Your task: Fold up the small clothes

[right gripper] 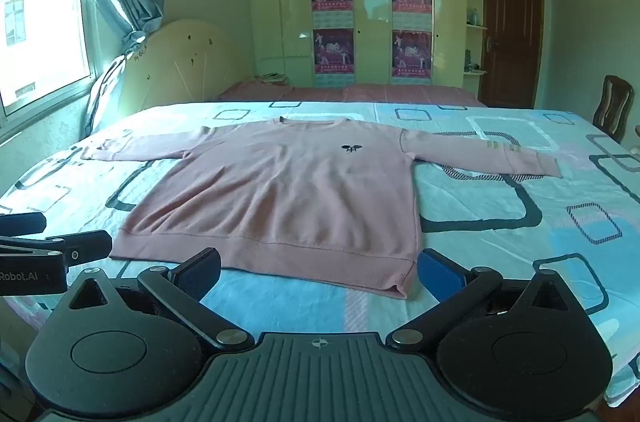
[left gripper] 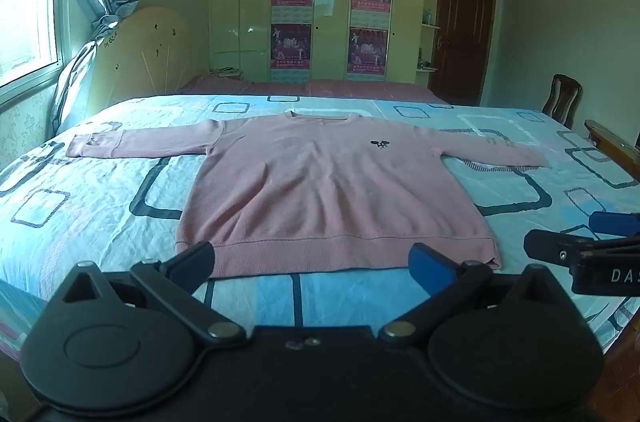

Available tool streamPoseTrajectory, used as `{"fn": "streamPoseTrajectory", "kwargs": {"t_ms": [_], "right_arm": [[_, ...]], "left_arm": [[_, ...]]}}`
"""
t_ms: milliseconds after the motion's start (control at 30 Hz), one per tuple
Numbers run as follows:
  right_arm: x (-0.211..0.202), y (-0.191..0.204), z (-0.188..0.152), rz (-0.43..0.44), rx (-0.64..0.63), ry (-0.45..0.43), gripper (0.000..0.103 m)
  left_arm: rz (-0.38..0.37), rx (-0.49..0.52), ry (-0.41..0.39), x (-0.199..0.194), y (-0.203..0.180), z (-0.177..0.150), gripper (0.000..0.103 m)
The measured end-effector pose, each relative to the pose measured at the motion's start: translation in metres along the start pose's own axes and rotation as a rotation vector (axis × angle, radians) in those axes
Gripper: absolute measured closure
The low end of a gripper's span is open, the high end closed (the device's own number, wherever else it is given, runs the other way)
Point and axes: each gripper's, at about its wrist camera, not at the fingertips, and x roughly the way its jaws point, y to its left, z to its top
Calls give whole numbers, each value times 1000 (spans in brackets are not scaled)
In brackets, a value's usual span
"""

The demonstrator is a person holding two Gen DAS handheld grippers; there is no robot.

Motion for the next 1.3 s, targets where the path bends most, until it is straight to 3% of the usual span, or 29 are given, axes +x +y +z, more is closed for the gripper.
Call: {"fn": "streamPoseTrajectory", "kwargs": {"t_ms": [1300], "right_arm": [[1, -5, 1, 0, 3, -1, 0]], "left_arm": [[8, 10, -4, 2, -2, 4, 1]]}}
